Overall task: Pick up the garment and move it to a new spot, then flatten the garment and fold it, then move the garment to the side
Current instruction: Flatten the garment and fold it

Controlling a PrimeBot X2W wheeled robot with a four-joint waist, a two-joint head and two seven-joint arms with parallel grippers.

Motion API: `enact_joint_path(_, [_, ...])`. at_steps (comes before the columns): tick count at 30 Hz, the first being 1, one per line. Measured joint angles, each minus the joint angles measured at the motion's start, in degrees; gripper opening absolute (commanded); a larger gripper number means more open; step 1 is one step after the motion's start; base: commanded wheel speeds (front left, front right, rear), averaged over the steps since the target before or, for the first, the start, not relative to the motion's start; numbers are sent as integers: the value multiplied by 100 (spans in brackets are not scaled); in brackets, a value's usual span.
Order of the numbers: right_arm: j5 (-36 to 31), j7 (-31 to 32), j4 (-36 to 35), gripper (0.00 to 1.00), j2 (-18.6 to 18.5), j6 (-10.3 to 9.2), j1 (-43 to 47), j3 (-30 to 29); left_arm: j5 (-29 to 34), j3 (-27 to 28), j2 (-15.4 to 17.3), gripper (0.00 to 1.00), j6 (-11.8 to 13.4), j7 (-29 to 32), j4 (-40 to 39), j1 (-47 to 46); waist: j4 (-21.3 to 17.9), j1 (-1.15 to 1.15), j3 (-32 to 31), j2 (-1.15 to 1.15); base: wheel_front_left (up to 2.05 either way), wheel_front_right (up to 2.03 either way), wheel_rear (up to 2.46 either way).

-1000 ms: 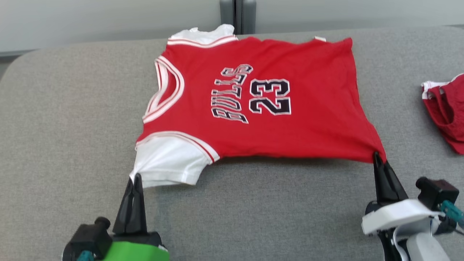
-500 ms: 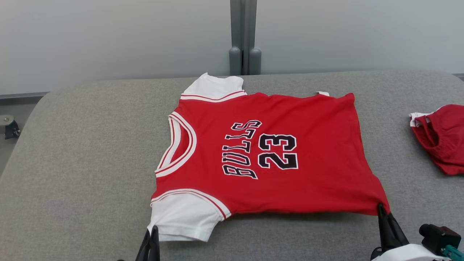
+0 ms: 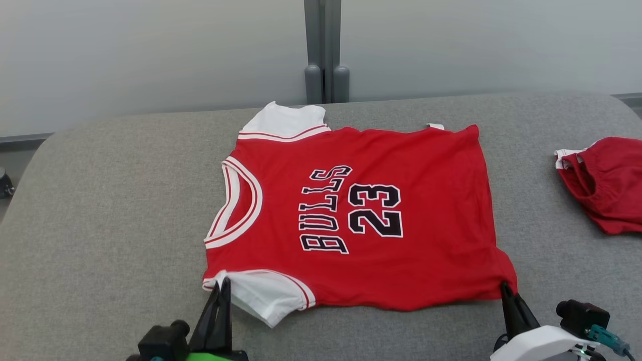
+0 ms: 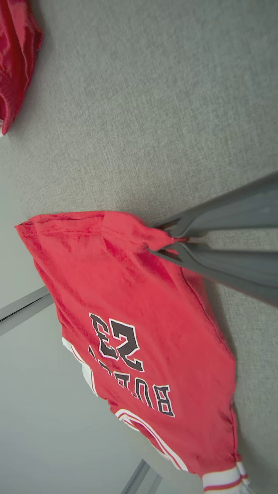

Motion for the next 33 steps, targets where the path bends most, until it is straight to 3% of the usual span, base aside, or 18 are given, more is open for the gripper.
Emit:
enact_joint_path(4, [506,-24,42,0,51,0,-335,22,79,-66,-2,0,-97,-58,142,-681,-55,0,114,0,0,0,0])
enact_joint_path(12, [812,-103,303,0,38,0,-1171,-22,245,-116,-7,0,-198,-115,1029,-2315,-145,0,542,0,0,0,0])
enact_joint_path(23, [563,-175,1024,0,137,0,-2429,-100,201,151,-21,0,-171,-245,2871,-4045,-354,0,1339,0,0,0,0])
enact_joint_path(33, [325,-192,1396,0,189,0,-2874,-134,446,259,-26,0,-274,-258,3366,-4691,-554,0,1766,0,0,0,0])
